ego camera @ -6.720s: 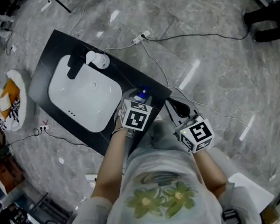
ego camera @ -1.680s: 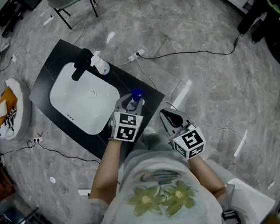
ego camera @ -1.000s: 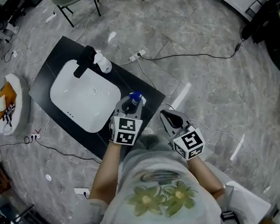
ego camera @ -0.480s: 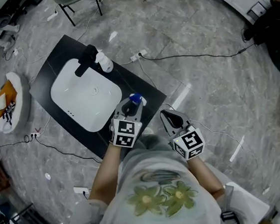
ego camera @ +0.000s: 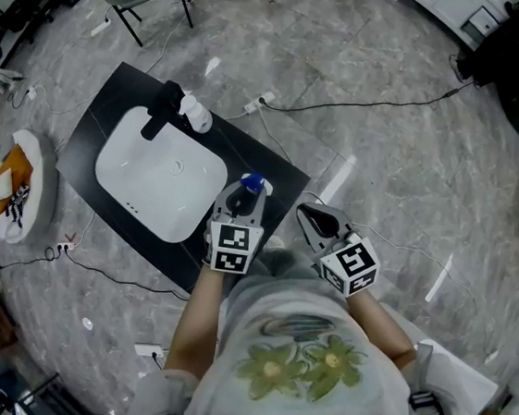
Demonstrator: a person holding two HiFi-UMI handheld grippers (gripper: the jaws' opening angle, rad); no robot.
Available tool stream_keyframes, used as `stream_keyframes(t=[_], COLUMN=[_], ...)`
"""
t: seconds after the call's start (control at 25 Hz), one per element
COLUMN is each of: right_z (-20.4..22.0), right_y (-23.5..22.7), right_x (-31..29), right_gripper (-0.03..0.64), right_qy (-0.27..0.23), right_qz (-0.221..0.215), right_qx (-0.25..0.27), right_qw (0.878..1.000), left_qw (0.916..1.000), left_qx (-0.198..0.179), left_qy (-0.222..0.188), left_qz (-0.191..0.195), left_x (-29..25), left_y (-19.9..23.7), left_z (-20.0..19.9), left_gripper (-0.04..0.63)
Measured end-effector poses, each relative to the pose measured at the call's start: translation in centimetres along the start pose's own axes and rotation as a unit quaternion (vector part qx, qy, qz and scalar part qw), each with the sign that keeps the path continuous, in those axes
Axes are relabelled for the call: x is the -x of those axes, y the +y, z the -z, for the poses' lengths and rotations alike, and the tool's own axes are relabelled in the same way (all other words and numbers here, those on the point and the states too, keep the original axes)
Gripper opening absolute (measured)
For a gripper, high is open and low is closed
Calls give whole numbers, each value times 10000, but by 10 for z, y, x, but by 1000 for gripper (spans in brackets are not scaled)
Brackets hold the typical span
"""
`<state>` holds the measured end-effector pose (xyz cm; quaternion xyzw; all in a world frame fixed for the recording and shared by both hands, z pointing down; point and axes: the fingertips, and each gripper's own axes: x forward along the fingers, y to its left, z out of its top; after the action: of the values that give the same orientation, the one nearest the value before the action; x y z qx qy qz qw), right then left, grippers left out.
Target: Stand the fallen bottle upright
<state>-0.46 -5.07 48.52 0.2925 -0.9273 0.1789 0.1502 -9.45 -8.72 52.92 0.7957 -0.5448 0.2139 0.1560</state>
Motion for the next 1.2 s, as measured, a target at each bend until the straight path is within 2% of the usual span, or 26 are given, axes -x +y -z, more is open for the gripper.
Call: stream_keyframes(t=[0.76, 0.96, 1.2], right_z=[0, 3, 4], right_y=[-5, -5, -3], right_x=[5, 7, 9], right_gripper=[43, 43, 43], right_qy=[-18, -14, -31], right_qz=[-45, -77, -145], right_qx=[-30, -29, -24], right_qw=[10000, 10000, 9999], left_qw=[9991, 9986, 9984], left_qx=[190, 311, 381], left_qy=[-171, -356, -350], left_qz=[-334, -245, -219], left_x=[-3, 1, 12], left_y=[1, -5, -13], left_z=[-2, -4, 1], left_gripper=[135, 149, 152])
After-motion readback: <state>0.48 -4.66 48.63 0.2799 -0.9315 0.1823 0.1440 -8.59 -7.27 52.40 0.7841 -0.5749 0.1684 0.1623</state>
